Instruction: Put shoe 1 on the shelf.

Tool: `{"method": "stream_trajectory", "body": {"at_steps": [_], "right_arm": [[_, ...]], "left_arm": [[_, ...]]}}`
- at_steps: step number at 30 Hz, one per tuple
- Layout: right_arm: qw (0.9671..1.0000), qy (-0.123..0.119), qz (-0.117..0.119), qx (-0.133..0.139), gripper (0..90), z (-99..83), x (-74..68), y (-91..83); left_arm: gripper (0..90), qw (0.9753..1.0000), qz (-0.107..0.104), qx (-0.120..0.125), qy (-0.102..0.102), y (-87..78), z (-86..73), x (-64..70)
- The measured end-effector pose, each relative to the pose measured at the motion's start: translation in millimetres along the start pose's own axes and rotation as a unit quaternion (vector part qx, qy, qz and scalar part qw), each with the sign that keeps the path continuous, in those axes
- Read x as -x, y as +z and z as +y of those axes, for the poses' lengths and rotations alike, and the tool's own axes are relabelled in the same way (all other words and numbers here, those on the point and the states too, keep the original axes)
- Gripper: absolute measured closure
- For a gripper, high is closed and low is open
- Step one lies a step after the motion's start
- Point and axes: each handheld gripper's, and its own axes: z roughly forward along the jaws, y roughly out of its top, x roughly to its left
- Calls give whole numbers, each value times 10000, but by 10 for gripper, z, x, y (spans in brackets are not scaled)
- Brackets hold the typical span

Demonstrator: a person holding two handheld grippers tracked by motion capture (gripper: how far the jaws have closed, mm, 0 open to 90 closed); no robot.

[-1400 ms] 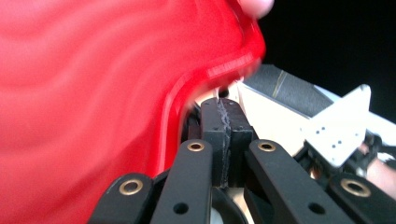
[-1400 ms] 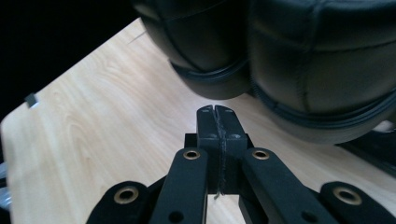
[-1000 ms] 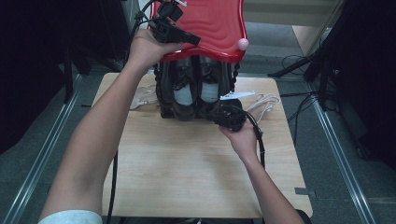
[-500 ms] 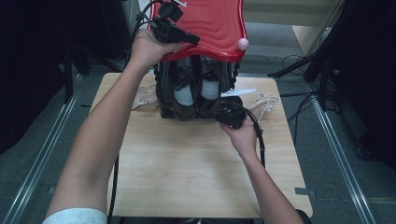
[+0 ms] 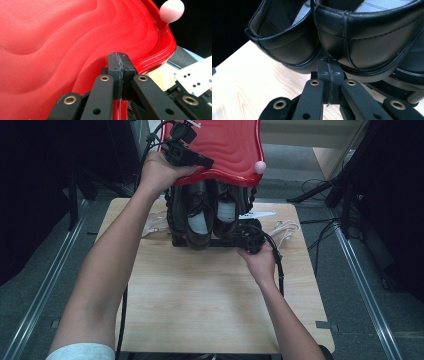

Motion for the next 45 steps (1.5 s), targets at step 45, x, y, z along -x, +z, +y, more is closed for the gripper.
{"method": "stream_trajectory", "body": {"at_steps": [45], "right_arm": [[9995, -198, -57, 256, 900, -97, -178, -59]], "left_arm": [[895, 10000, 36, 57, 39, 8, -11, 12]]}}
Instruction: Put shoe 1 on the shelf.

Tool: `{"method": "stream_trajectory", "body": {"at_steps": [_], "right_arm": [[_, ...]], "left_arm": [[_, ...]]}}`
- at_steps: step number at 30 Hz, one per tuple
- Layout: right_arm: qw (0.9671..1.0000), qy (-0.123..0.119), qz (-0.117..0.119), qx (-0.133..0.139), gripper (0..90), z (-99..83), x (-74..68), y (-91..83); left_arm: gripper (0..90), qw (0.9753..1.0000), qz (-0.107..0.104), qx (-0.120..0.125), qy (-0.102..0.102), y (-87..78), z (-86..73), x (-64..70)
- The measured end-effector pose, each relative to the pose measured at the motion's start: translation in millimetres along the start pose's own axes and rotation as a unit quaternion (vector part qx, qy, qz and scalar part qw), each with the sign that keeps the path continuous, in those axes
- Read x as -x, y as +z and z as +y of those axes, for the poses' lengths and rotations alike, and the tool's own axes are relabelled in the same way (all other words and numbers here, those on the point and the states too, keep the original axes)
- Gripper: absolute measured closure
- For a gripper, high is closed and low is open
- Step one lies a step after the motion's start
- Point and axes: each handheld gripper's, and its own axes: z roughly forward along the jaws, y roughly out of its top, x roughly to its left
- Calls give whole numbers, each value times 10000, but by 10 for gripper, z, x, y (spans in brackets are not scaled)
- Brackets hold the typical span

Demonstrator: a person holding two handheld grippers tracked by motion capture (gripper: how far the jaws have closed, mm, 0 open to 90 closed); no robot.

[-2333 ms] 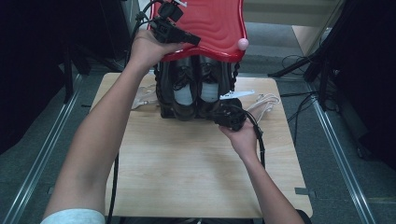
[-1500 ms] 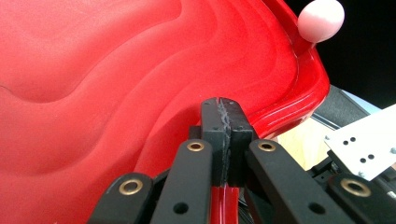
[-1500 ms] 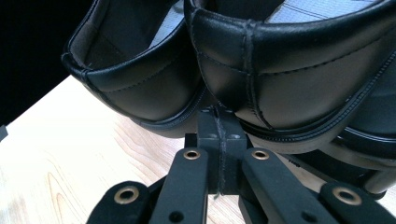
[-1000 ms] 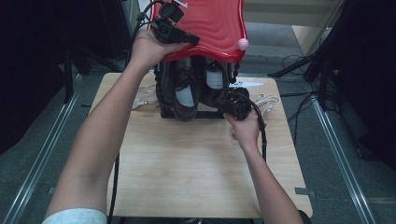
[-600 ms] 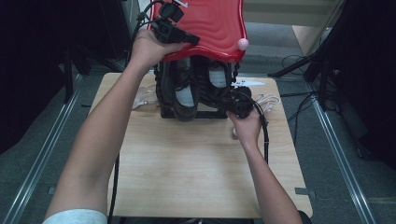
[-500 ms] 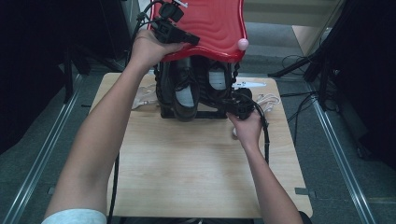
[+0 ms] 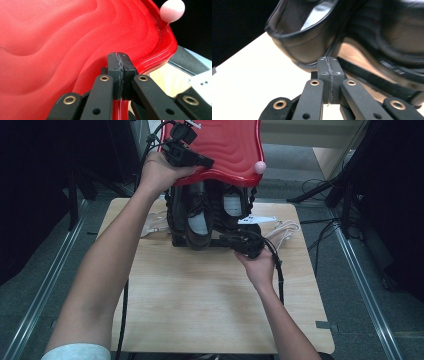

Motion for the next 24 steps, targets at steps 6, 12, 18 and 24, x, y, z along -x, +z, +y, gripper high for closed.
{"method": "stream_trajectory", "body": {"at_steps": [6, 12, 18, 24], "right_arm": [[9997, -79, 201, -128, 900, -79, -145, 90], [9993, -210, 277, -150, 900, -110, -288, 140], [9996, -137, 237, -70, 900, -54, -330, 202], [9993, -194, 272, 182, 900, 4, -432, 238]], "left_arm": [[895, 10000, -3, -8, -4, -1, 1, -1], [895, 10000, -8, 9, 5, -3, -5, 0], [895, 10000, 2, 18, 0, -1, -7, 2], [895, 10000, 15, 27, 8, -4, -11, 4]]}}
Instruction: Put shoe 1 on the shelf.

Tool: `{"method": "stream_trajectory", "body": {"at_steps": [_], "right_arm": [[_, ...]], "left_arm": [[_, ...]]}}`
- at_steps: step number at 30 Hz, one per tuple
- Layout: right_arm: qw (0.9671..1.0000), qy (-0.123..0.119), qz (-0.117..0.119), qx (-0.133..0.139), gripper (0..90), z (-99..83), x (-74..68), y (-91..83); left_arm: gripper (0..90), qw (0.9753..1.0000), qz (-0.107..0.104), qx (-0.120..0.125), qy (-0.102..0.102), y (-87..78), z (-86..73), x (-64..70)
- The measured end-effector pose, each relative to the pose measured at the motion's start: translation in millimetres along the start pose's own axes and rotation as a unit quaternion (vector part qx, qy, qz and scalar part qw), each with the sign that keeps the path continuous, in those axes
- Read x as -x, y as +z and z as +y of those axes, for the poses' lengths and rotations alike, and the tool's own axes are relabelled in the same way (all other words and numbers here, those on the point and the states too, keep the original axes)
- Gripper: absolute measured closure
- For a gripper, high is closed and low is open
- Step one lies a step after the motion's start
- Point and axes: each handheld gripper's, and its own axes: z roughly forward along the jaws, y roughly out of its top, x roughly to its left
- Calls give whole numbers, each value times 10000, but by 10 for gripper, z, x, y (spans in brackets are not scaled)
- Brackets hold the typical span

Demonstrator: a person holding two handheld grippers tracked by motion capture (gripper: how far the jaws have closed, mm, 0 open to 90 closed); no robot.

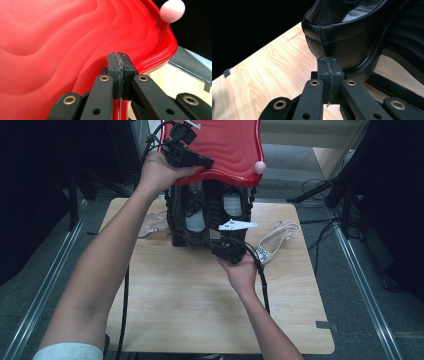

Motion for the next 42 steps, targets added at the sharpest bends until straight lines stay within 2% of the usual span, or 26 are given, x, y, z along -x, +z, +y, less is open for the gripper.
{"method": "stream_trajectory", "body": {"at_steps": [3, 5, 9, 13, 14, 15, 22, 25, 28, 30, 33, 36, 37, 39, 42], "right_arm": [[9999, -68, -72, -67, 900, 54, -24, 46], [9999, -19, -131, -91, 900, 76, -14, 70], [9999, 113, -35, -60, 900, 140, 29, 126], [9999, 75, -83, -77, 900, 207, 37, 181], [9997, -5, -222, -99, 900, 264, 22, 224], [9996, -7, -246, -106, 900, 283, 22, 240], [9995, 36, -292, -91, 900, 407, 66, 352], [9994, 246, -254, -47, 900, 492, 148, 412], [9991, 243, -349, -26, 900, 538, 181, 452], [9985, 257, -473, -105, 900, 561, 203, 499], [9983, 343, -413, -234, 900, 544, 227, 562], [9986, 317, -374, -221, 900, 519, 215, 560], [9988, 269, -338, -234, 900, 508, 194, 521], [9990, 217, -325, -206, 900, 498, 174, 465], [9995, 214, -183, -163, 900, 464, 148, 347]], "left_arm": [[894, 10000, 22, 19, 15, -1, -5, 8], [895, 10000, 28, 22, 37, -2, -7, 9], [895, 10000, 29, 24, 36, -3, -9, 9], [894, 10000, 57, 55, 34, -2, -15, 21], [894, 10000, 65, 57, 23, -3, -16, 22], [894, 10000, 65, 57, 23, -3, -16, 22], [892, 10000, 63, 43, 9, -5, -15, 21], [881, 9999, 80, 45, -90, -11, -14, 27], [876, 9999, 96, 33, -129, -17, -12, 26], [876, 9999, 81, 34, -143, -21, -11, 25], [861, 9999, 74, 21, -137, -37, -11, 24], [823, 9998, 82, 39, -150, -45, -10, 20], [809, 9998, 71, 11, -164, -52, -6, 12], [788, 9995, -58, 17, -320, -71, -4, 2], [753, 9993, -34, -61, -373, -99, -3, 1]]}}
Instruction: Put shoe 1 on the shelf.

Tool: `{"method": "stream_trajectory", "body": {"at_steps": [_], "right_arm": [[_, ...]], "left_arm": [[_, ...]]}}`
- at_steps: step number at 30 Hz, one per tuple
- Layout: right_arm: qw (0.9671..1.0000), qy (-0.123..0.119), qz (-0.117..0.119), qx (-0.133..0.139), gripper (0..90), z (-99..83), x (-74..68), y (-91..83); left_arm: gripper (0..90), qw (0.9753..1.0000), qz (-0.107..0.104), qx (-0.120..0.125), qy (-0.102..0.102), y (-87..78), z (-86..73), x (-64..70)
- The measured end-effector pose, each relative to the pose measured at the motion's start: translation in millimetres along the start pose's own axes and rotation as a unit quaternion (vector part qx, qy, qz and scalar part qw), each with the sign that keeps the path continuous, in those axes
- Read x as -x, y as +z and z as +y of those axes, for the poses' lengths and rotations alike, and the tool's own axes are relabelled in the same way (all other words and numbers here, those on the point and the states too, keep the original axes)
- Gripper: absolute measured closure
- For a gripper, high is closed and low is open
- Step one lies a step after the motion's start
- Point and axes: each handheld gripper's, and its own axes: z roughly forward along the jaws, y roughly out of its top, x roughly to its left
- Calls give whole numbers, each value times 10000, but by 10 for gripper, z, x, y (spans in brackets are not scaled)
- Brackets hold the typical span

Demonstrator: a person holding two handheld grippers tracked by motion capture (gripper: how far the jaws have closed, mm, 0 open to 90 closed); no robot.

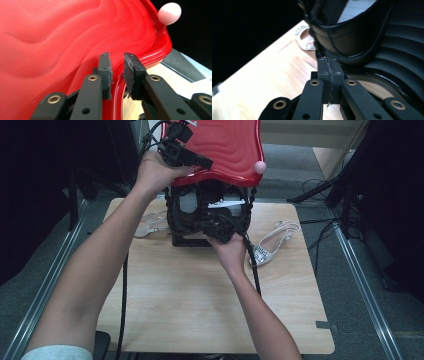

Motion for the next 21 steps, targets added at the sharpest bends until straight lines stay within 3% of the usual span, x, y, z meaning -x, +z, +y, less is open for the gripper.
{"method": "stream_trajectory", "body": {"at_steps": [5, 9, 15, 18, 21], "right_arm": [[9998, -33, 173, -2, 877, -78, -20, -182], [9995, -123, 278, 17, 854, -186, -10, -288], [9990, -223, 338, 212, 775, -377, 11, -464], [9985, -306, 331, 314, 788, -469, 0, -574], [9982, -417, 366, 217, 778, -557, -33, -670]], "left_arm": [[654, 10000, -1, 36, -45, -173, -27, 16], [549, 10000, 45, 34, 81, -267, -90, 86], [456, 9995, -158, -117, 240, -364, -217, 287], [437, 9993, -242, -106, 258, -408, -321, 362], [434, 9990, -299, -122, 298, -427, -447, 410]]}}
